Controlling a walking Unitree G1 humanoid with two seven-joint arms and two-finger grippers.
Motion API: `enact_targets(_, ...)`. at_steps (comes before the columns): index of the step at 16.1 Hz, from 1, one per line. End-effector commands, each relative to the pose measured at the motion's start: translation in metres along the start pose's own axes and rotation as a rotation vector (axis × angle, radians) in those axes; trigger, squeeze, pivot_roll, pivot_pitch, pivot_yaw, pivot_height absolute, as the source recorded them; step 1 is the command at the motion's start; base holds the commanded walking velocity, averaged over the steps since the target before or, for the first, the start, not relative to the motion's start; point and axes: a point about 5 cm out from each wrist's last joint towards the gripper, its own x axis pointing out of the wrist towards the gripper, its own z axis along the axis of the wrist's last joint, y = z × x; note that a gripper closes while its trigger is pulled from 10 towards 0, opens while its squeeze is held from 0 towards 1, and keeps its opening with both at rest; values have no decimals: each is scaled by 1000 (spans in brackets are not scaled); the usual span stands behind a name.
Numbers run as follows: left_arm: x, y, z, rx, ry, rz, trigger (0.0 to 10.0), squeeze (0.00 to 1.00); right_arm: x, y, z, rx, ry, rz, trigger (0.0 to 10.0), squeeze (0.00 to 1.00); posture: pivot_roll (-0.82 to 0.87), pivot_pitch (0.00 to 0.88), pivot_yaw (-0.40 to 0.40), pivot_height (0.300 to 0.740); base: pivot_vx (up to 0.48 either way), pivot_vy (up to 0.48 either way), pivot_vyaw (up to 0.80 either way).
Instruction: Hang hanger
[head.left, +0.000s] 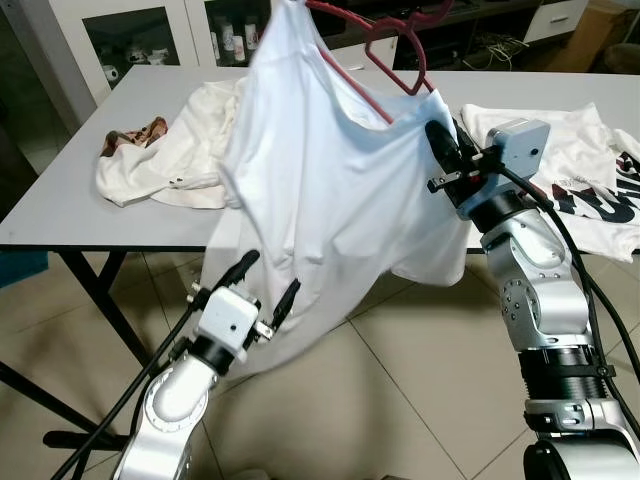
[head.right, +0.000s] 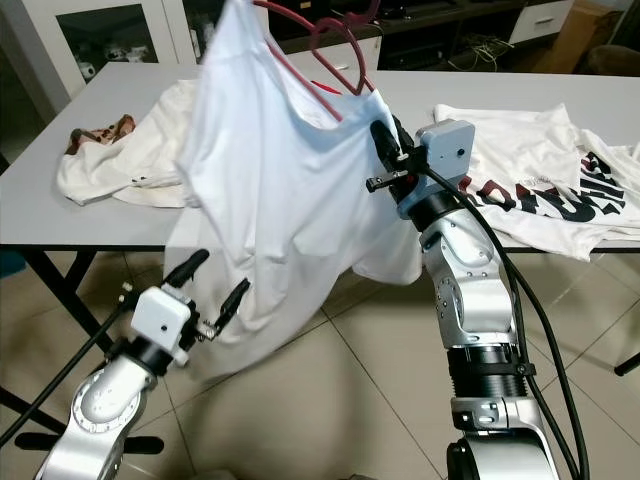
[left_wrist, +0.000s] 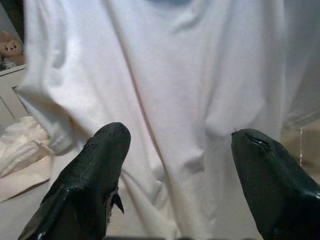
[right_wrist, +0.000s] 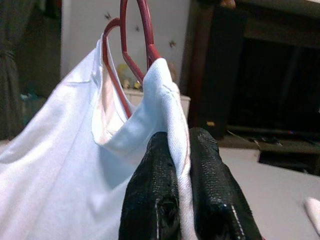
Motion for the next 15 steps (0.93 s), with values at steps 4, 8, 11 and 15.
enact_targets(4,7,12,9,10,-12,36,10000,0,5,-7,5,-31,-32,-44,10000,0,60,0,-1,736,0,0,0)
enact_targets(8,10,6,9,4,-5,14,10000,0,5,-9,1,-38,-28,-83,10000,0,52,0,6,736,0,0,0)
enact_targets(11,9,2,10,-32,-13,-10,10000,0,2,-17,-2,-38,-10,-112,10000,0,47,0,12,736,0,0,0)
enact_targets(15,10,1,8,3,4,-18,10000,0,1,-7,-9,-13,10,-78,10000,0,45,0,15,736,0,-217,0)
